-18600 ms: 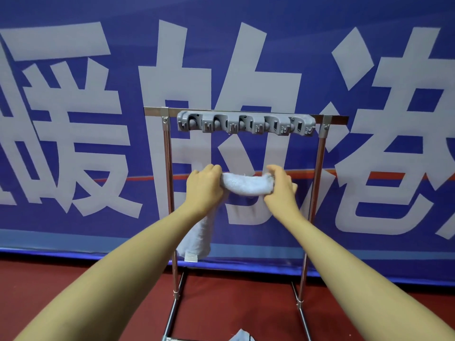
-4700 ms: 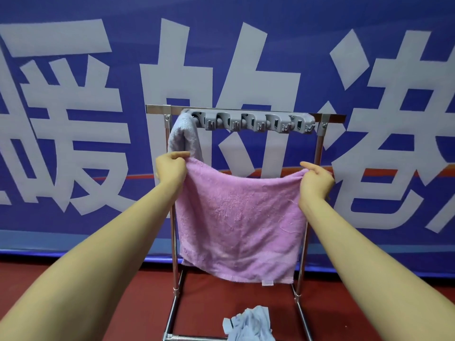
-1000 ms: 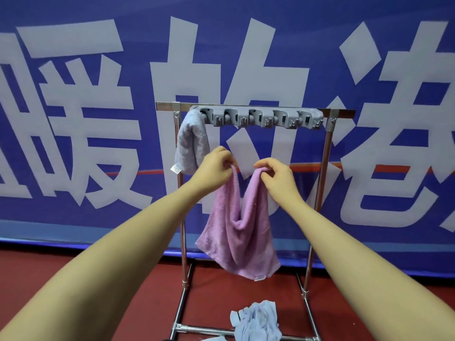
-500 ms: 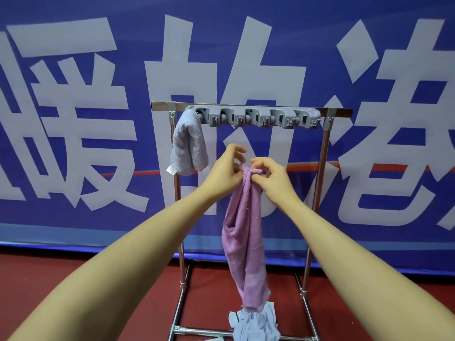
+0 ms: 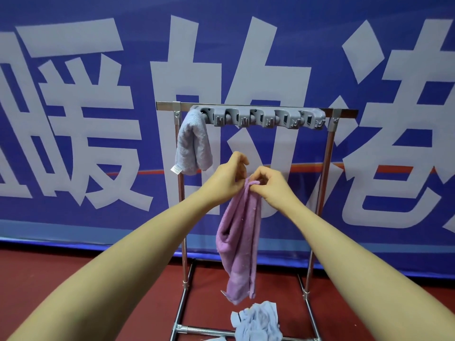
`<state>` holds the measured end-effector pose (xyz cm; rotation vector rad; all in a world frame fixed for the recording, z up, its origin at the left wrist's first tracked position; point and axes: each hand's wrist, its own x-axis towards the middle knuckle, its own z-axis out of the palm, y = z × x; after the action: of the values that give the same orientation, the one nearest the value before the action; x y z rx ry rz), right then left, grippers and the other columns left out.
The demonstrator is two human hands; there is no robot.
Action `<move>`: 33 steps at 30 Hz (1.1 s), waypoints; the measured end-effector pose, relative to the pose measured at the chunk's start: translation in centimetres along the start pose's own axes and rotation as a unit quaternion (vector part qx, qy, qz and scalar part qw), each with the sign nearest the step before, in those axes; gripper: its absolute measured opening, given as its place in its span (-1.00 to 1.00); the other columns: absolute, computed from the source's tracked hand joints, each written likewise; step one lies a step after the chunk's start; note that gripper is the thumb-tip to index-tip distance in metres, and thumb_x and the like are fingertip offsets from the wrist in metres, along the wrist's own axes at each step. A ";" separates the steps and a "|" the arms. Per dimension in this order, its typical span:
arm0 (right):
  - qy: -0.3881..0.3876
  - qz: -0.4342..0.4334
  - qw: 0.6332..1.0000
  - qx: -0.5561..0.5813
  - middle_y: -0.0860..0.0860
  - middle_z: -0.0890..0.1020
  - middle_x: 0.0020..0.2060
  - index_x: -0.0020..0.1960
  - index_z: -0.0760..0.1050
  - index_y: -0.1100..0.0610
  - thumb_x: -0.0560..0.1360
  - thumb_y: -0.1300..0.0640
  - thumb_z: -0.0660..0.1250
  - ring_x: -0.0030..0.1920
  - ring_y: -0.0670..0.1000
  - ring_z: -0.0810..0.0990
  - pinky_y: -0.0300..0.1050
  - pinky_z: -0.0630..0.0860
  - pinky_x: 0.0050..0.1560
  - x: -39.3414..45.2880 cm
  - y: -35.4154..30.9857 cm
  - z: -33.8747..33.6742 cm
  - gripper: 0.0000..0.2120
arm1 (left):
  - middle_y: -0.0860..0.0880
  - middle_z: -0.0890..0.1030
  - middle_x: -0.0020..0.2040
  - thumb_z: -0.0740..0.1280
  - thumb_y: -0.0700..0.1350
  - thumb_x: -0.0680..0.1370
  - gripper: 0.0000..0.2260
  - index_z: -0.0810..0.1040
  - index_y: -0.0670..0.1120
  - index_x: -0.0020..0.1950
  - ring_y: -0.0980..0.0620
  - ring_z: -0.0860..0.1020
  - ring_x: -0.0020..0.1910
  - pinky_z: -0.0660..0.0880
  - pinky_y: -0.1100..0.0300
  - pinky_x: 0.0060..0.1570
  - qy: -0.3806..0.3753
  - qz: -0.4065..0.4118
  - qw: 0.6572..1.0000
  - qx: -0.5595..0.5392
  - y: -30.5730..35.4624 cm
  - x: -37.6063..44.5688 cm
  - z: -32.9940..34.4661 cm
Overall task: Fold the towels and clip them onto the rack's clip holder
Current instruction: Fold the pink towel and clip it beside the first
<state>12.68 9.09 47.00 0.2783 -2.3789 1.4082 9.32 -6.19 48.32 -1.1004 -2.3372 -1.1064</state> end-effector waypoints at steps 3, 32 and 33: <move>0.024 -0.013 1.000 -0.008 -0.01 0.56 -0.30 -0.23 0.48 0.12 0.45 0.32 0.33 -0.26 -0.12 0.50 -0.26 0.46 -0.24 0.2 -0.6 -0.1 -0.85 | -0.08 0.55 -0.08 0.24 -0.19 0.56 -0.85 0.35 -0.12 0.10 -0.06 0.53 -0.09 0.52 0.05 -0.10 0.018 -0.024 0.999 -0.017 -0.4 -0.8 0.4; 0.088 -0.030 0.978 -0.187 0.05 0.47 -0.08 -0.06 0.52 0.23 0.52 0.27 0.25 -0.10 -0.02 0.44 -0.22 0.32 -0.09 1.8 0.9 -5.4 -0.92 | -0.09 0.58 -0.10 0.24 -0.04 0.53 -0.81 0.53 -0.15 -0.10 -0.13 0.53 -0.13 0.26 0.11 -0.11 0.011 0.063 0.909 0.411 -1.7 1.6 -5.0; 0.091 -0.033 0.977 -0.190 0.04 0.45 -0.11 -0.12 0.50 0.23 0.51 0.27 0.28 -0.12 -0.03 0.43 -0.23 0.32 -0.11 1.9 1.0 -5.5 -0.95 | -0.08 0.58 -0.10 0.24 -0.02 0.54 -0.80 0.52 -0.14 -0.10 -0.13 0.53 -0.13 0.28 0.10 -0.10 0.013 0.069 0.909 0.410 -1.7 1.6 -5.2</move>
<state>11.76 14.37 49.34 0.1181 -2.3974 0.8800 6.82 -10.08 51.73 -0.8685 -2.2749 -0.0274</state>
